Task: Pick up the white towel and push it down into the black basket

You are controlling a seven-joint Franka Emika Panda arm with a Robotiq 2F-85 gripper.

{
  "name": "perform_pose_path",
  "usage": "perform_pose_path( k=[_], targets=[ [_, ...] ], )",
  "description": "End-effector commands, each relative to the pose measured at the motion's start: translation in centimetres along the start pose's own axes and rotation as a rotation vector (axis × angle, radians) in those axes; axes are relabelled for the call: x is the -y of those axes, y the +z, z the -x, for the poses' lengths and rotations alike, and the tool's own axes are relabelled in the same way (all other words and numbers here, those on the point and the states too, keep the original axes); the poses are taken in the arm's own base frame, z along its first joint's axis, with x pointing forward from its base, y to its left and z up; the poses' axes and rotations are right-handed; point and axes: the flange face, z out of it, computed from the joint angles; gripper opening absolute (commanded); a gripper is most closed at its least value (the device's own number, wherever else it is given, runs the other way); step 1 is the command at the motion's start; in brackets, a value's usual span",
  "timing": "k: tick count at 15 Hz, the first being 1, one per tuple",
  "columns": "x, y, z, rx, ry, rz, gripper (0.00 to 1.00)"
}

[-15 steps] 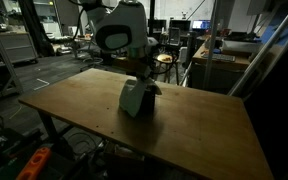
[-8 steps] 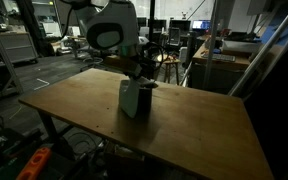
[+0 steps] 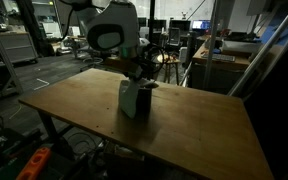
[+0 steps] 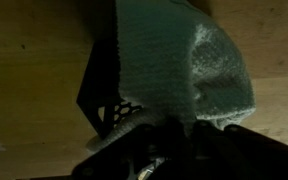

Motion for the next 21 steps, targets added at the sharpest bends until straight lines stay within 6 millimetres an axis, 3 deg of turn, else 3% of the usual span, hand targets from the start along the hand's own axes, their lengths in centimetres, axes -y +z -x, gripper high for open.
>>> perform_pose_path(
  k=[1,8,16,21],
  targets=[
    [-0.8,0.1,0.1,0.018,-0.03,0.004,0.04],
    [-0.6,0.2,-0.3,0.054,-0.112,0.026,0.04],
    [1.0,-2.2,-6.6,0.015,-0.336,0.144,0.04],
    [2.7,-2.1,-7.9,0.03,-0.412,0.166,0.04]
  ],
)
